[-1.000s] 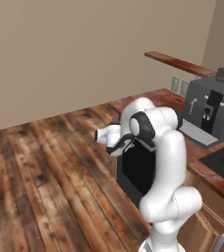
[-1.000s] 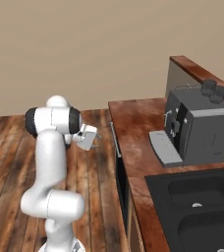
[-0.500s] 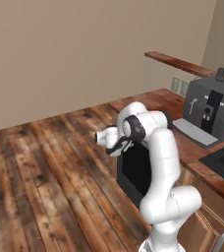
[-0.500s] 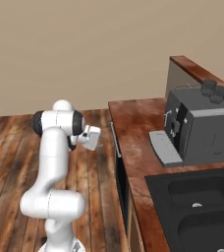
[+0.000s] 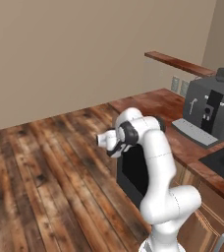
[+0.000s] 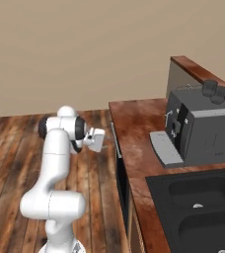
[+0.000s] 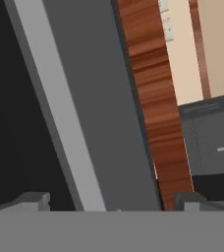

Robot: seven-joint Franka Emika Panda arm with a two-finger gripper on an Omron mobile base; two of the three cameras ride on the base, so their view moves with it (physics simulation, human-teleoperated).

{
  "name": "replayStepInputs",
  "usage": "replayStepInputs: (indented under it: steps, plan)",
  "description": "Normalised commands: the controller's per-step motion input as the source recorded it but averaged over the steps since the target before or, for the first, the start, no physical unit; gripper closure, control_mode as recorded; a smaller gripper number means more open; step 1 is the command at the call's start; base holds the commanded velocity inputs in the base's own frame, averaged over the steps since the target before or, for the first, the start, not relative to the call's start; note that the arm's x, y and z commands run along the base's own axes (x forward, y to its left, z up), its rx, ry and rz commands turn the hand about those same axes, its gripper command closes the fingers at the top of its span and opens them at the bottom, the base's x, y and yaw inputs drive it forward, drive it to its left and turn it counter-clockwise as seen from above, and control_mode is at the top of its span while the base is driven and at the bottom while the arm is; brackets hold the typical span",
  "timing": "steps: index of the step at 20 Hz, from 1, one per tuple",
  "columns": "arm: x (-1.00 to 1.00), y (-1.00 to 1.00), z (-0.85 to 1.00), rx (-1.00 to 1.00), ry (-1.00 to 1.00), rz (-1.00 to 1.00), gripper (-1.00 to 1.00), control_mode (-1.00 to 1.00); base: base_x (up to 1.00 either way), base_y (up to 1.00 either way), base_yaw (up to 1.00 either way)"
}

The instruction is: Open the dishwasher door and pull out the top rack.

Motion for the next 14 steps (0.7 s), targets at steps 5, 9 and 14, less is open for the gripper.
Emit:
replayStepInputs:
  steps: [5, 9, 14]
  plan:
    - [0.36, -0.19, -0.25, -0.04, 0.00, 0.00, -1.00, -1.00, 0.00, 0.00, 0.00]
    - [0.36, -0.19, -0.26, -0.04, 0.01, 0.00, -1.00, -1.00, 0.00, 0.00, 0.00]
    - [0.34, -0.19, -0.27, -0.04, 0.01, 0.00, -1.00, -1.00, 0.00, 0.00, 0.00]
